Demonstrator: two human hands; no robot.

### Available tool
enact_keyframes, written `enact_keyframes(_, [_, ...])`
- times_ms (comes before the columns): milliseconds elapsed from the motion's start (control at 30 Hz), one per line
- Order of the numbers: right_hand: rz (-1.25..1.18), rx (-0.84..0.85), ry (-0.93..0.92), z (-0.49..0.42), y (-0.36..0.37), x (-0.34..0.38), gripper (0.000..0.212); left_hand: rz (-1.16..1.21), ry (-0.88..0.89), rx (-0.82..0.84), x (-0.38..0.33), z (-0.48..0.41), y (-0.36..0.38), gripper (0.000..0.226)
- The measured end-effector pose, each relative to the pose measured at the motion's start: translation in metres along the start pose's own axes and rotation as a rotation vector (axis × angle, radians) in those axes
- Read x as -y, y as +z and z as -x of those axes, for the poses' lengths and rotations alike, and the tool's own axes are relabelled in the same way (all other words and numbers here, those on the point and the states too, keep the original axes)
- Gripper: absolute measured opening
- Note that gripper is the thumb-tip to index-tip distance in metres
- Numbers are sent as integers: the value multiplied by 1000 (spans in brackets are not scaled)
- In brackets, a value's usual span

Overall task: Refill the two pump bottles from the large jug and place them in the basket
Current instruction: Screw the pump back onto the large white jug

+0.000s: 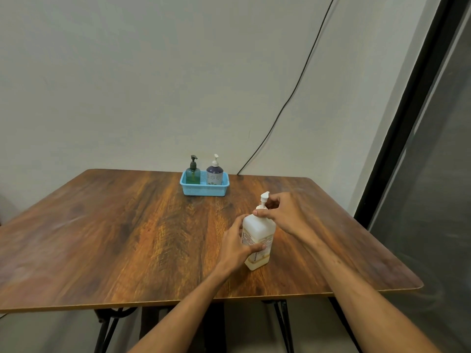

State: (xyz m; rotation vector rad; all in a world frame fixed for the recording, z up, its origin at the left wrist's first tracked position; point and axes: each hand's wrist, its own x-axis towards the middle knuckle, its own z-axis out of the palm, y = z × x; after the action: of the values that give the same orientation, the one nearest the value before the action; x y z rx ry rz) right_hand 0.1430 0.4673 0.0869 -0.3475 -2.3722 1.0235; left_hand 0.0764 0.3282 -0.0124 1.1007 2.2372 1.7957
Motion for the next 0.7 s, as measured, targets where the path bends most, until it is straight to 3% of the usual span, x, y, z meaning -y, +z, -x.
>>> enact_keyframes(167, [-66, -131, 47, 7, 11, 0, 40, 15, -3, -3, 1, -1, 0, 79])
enact_keyframes(367, [-270, 21, 134, 11, 2, -5, 40, 29, -1, 1, 2, -1, 0, 77])
enact_keyframes(533, [-284, -92, 178, 14, 17, -13, 53, 23, 10, -5, 2, -1, 0, 76])
enact_keyframes(700, [-442, -81, 125, 16, 12, -11, 53, 18, 7, -7, 0, -1, 0, 76])
